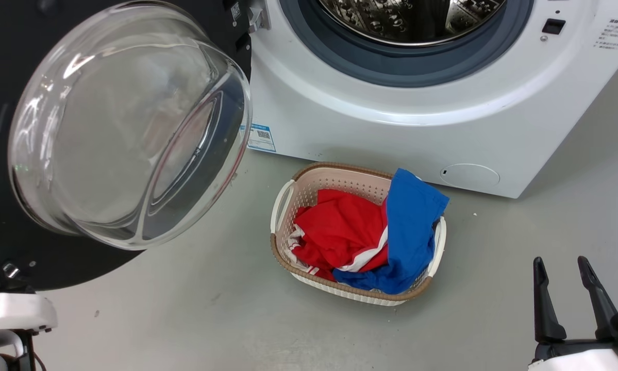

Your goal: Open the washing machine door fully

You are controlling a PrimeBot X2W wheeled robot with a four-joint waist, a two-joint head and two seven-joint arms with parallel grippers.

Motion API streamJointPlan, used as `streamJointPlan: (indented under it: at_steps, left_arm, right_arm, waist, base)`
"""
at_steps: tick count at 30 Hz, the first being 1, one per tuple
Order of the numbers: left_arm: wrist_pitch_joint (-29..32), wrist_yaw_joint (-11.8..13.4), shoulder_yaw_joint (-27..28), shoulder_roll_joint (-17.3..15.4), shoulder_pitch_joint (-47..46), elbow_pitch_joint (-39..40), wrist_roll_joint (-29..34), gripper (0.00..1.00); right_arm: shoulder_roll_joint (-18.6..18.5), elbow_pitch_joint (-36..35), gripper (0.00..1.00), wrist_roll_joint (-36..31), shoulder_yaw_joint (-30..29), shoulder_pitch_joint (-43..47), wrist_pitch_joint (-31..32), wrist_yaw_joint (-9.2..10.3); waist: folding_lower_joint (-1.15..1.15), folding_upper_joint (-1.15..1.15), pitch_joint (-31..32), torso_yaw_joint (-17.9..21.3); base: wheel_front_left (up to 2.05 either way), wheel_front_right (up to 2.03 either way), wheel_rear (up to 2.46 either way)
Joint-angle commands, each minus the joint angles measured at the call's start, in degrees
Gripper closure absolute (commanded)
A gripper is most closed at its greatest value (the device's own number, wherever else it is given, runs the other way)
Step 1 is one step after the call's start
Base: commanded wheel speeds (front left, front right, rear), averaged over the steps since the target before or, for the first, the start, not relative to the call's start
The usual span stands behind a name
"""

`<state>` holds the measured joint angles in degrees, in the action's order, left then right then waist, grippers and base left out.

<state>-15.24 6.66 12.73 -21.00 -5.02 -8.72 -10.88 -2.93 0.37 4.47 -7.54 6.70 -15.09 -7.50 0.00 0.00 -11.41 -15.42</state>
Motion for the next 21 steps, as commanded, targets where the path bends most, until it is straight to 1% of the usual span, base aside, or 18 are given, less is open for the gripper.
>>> streamJointPlan:
  at_steps: [1,13,21]
  left_arm:
    - [0.2,-0.2,0.8,-0.5,-1.3,-1.1,-0.3,1.0]
    - [0.2,-2.5,5.6,-2.4,-7.5,-9.2,-0.8,1.0]
    - [0.2,-5.0,8.5,-4.7,-11.9,-15.7,-0.4,1.0]
  right_arm:
    - [0.1,-0.2,0.0,-0.4,0.1,-0.9,-0.1,0.01]
    - [0.1,-0.2,0.0,-1.0,0.4,-2.1,-0.1,0.01]
    - [0.1,-0.1,0.0,-1.2,0.6,-3.0,-0.1,0.01]
  waist:
    - [0.0,0.0,-0.3,0.2]
    - [0.0,0.0,-2.6,1.4]
    - [0.0,0.0,-3.6,2.2]
  base:
    - [0.0,0.0,0.0]
    - [0.0,0.0,0.0]
    - [0.0,0.0,0.0]
